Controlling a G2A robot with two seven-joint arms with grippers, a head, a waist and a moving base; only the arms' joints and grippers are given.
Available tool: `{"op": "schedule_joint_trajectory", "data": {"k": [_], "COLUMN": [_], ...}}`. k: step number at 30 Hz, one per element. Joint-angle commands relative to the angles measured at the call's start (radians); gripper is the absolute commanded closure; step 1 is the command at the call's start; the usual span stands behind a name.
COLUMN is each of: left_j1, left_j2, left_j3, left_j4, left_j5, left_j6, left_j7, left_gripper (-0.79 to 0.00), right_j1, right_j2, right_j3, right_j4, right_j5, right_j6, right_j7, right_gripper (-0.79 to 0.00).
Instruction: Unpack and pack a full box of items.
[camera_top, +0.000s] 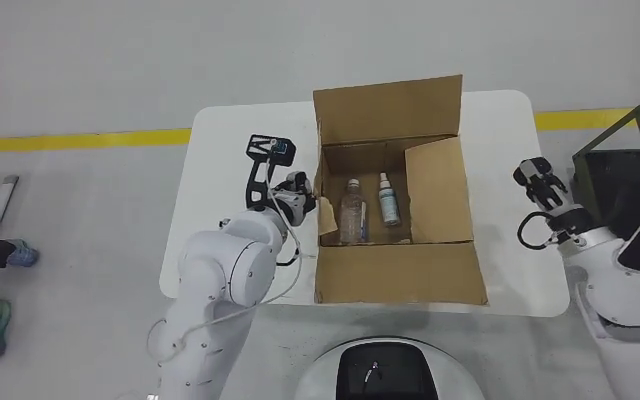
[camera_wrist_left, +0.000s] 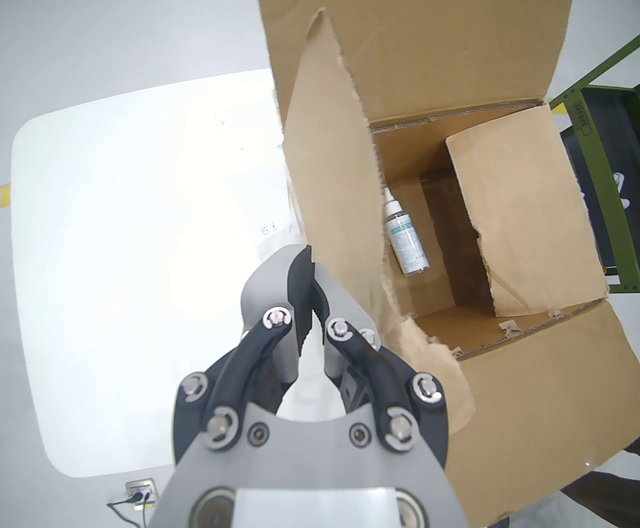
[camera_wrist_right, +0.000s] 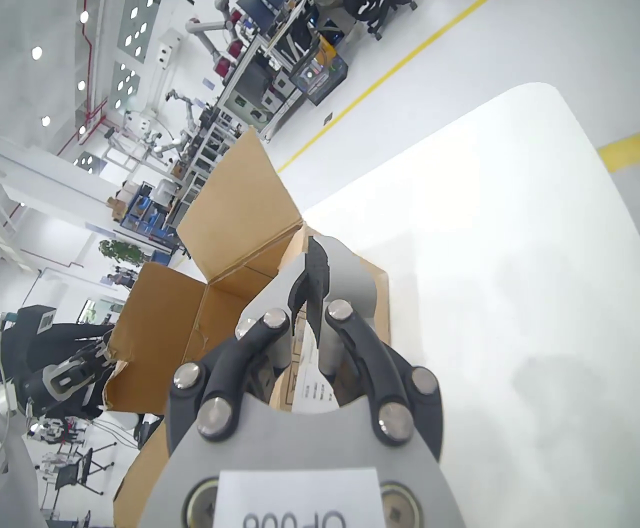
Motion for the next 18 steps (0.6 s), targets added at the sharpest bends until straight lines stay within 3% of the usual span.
{"op": "schedule_joint_trajectory", "data": {"k": [1,10,18], "left_j1": [-0.015,-0.093,-0.140], "left_j2": [-0.004,-0.027,-0.047], "left_j3": [0.020,0.129,0.207], "left_j4": [0.017,0.110,0.205], "left_j5": [-0.012,-0.066,-0.092], "left_j6": [-0.008,-0.063,-0.086], "left_j7": [0.007,0.036,0.018], "left_gripper": [0.000,0.000,0.000], "right_j1": [0.000,0.040,0.244], "right_j2": [0.000,0.001,0.001], "right_j3": [0.008,0.020,-0.002], "right_j4": [0.009,0.045,0.185], "right_j5": [0.012,0.038,0.115], "right_j6": [0.005,0.019,0.077], "right_j7": [-0.003,0.005,0.041], "right_gripper": [0.000,0.000,0.000]}}
